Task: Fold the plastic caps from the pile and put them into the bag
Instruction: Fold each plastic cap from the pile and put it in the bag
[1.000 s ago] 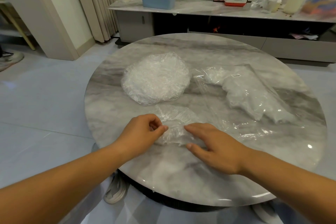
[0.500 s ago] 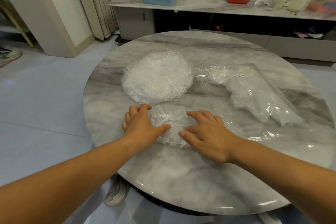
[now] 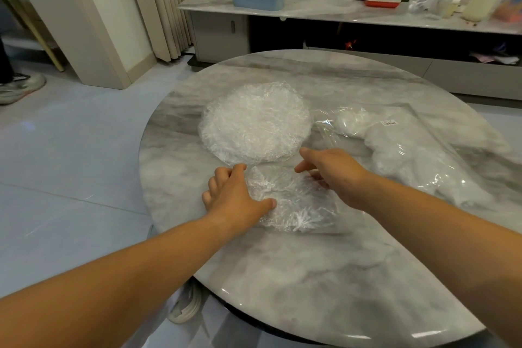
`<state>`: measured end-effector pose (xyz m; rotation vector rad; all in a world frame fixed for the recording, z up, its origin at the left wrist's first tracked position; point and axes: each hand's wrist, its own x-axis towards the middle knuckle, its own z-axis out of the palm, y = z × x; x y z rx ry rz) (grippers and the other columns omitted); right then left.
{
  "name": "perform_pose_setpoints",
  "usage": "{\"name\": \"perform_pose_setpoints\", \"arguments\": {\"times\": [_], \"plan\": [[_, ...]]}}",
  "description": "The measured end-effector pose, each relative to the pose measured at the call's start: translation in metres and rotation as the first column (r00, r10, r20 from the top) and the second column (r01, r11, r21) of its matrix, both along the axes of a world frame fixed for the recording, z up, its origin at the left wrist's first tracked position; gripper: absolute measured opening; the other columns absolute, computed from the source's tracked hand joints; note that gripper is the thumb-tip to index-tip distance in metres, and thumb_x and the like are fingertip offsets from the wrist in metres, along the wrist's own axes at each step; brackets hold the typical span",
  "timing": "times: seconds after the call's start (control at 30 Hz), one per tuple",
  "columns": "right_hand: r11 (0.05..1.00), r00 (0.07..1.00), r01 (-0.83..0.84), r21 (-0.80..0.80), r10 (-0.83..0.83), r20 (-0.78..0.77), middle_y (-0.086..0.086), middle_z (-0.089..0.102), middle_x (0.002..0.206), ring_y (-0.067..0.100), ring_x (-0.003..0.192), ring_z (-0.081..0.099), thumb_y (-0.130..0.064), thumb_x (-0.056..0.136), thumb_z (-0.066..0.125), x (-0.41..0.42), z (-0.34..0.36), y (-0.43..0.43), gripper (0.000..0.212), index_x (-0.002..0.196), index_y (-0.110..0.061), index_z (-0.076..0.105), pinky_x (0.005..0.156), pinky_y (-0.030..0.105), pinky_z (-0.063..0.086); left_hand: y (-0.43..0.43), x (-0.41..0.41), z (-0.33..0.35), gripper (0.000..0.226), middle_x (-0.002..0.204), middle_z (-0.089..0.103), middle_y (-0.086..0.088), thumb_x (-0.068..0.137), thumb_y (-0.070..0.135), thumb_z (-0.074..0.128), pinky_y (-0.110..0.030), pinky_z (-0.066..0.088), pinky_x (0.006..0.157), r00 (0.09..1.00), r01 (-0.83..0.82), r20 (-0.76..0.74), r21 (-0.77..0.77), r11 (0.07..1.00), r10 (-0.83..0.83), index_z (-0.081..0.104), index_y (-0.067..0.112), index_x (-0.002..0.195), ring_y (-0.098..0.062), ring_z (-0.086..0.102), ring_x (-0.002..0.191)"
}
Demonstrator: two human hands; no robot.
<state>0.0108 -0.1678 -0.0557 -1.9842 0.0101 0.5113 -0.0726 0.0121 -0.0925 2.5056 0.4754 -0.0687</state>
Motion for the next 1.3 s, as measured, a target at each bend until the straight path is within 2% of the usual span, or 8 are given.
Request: {"name": "perform_pose_setpoints", "arguments": {"times": [0.2, 0.47, 0.63, 0.8, 0.93, 1.0, 1.13, 1.3], "plan": [[0.995, 0.996, -0.086, 0.049, 0.085, 0.028, 0.002, 0.068, 0.081, 0.015, 0.071, 0.056, -0.050, 0.101, 0.052, -0.005, -0.004, -0.004, 0.047, 0.086, -0.016, 0.082, 0.075, 0.031, 0.042, 0.002, -0.002, -0.001, 0.097, 0.144, 0.028, 0.003, 0.074, 0.064, 0.074, -0.034, 0.022, 0.112, 1.000, 0.013, -0.003, -0.003, 1.000, -0.013, 0.025, 0.031, 0.151, -0.019, 0.028, 0.137], [0.952, 0.908, -0.297, 0.071, 0.258, 0.328, -0.010, 0.076, 0.110, 0.002, 0.109, 0.066, -0.061, 0.088, 0.052, -0.028, -0.005, -0.017, 0.046, 0.101, -0.028, 0.081, 0.101, 0.032, 0.046, 0.006, -0.002, 0.001, 0.093, 0.142, 0.032, 0.003, 0.073, 0.065, 0.074, -0.033, 0.024, 0.110, 0.999, 0.027, 0.027, -0.043, 0.999, -0.026, 0.030, 0.032, 0.148, -0.019, 0.032, 0.134], [0.866, 0.715, -0.418, -0.275, 0.500, 0.488, -0.021, 0.071, 0.106, 0.001, 0.109, 0.059, -0.061, 0.093, 0.043, -0.055, -0.003, -0.029, 0.047, 0.112, -0.031, 0.075, 0.096, 0.026, 0.046, 0.022, -0.002, 0.004, 0.118, 0.148, 0.032, 0.003, 0.057, 0.078, 0.075, -0.042, 0.030, 0.118, 0.995, 0.092, -0.011, -0.168, 0.981, -0.096, 0.025, 0.030, 0.153, -0.019, 0.034, 0.140], [0.713, 0.566, -0.489, -0.502, 0.698, 0.439, -0.021, 0.067, 0.121, -0.002, 0.116, 0.051, -0.061, 0.095, 0.037, -0.074, -0.014, -0.040, 0.062, 0.144, -0.027, 0.052, 0.106, 0.026, 0.037, 0.039, -0.007, 0.018, 0.142, 0.142, 0.037, 0.006, 0.030, 0.095, 0.066, -0.038, 0.039, 0.114, 0.960, 0.248, -0.074, -0.214, 0.945, -0.268, 0.032, 0.031, 0.151, -0.011, 0.041, 0.132], [0.627, 0.503, -0.496, -0.601, 0.771, 0.390, -0.020, 0.064, 0.123, -0.001, 0.114, 0.050, -0.058, 0.099, 0.035, -0.083, -0.020, -0.045, 0.052, 0.136, -0.031, 0.060, 0.103, 0.028, 0.037, 0.033, -0.003, 0.022, 0.102, 0.121, 0.057, 0.002, 0.048, 0.105, 0.044, -0.039, 0.048, 0.100, 0.970, 0.199, -0.116, -0.143, 0.970, -0.216, 0.058, 0.032, 0.117, -0.018, 0.055, 0.114], [0.594, 0.473, -0.490, -0.638, 0.796, 0.378, -0.020, 0.062, 0.123, 0.000, 0.114, 0.051, -0.058, 0.101, 0.034, -0.087, -0.020, -0.046, 0.047, 0.124, -0.033, 0.067, 0.100, 0.031, 0.039, 0.026, -0.004, 0.024, 0.081, 0.114, 0.062, 0.002, 0.062, 0.095, 0.052, -0.034, 0.049, 0.086, 0.964, 0.216, -0.138, -0.082, 0.973, -0.225, 0.058, 0.028, 0.107, -0.018, 0.060, 0.104], [0.571, 0.464, -0.480, -0.666, 0.810, 0.360, -0.016, 0.058, 0.121, 0.006, 0.112, 0.051, -0.059, 0.100, 0.033, -0.096, -0.019, -0.050, 0.049, 0.118, -0.033, 0.070, 0.098, 0.033, 0.041, 0.015, -0.008, 0.028, 0.057, 0.096, 0.063, 0.011, 0.076, 0.069, 0.070, -0.029, 0.050, 0.078, 0.959, 0.242, -0.156, 0.004, 0.970, -0.238, 0.058, 0.023, 0.107, -0.010, 0.061, 0.090], [0.571, 0.473, -0.491, -0.658, 0.809, 0.349, -0.015, 0.054, 0.124, 0.005, 0.113, 0.049, -0.060, 0.100, 0.036, -0.114, -0.018, -0.059, 0.045, 0.115, -0.034, 0.069, 0.100, 0.032, 0.039, 0.007, -0.014, 0.025, 0.041, 0.066, 0.058, 0.005, 0.077, 0.049, 0.081, -0.024, 0.044, 0.060, 0.961, 0.222, -0.145, -0.115, 0.968, -0.237, 0.057, 0.017, 0.073, -0.010, 0.055, 0.062]]}}
